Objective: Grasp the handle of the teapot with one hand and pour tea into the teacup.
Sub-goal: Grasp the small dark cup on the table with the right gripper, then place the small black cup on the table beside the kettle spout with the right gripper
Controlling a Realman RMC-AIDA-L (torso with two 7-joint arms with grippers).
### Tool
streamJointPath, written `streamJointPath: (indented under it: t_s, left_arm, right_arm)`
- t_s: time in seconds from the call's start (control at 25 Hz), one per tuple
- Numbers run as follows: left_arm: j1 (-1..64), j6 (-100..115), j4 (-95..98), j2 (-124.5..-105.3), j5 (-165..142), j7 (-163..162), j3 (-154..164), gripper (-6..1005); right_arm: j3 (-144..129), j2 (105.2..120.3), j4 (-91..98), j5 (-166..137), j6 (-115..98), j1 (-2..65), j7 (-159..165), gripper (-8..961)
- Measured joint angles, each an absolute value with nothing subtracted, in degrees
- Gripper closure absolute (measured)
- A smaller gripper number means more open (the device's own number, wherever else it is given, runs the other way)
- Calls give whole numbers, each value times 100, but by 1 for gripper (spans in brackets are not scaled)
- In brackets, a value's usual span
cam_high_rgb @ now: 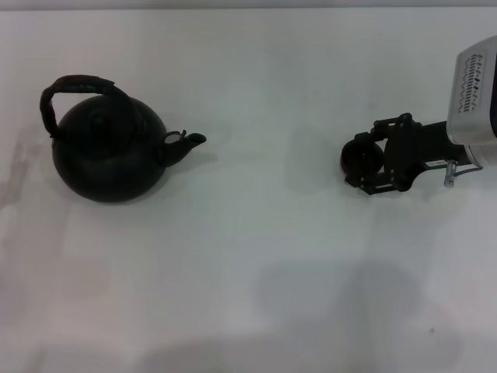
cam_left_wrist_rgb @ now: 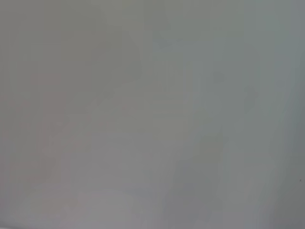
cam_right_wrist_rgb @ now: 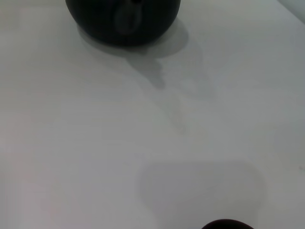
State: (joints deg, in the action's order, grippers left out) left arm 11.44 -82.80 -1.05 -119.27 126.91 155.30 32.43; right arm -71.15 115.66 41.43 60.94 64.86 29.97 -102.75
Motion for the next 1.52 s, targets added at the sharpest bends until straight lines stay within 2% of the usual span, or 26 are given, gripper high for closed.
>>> streamJointPath:
  t_s: [0.52,0.84,1.52]
  left_arm:
    - [1125,-8287,-105,-11927,12689,15530,3243,286]
    - [1166,-8342,-105,-11926,12610,15530,3243,286]
    - [1130,-8491,-105,-11926,12565,15494,3243,285]
  right_arm:
    - [-6940,11503,4405,6663,7032,2920,-10100,227]
    - [-6899,11566,4634,7076,7310,2996,-9519,227]
    - [-9082,11600,4343,7566,5968,3495,-9059,228]
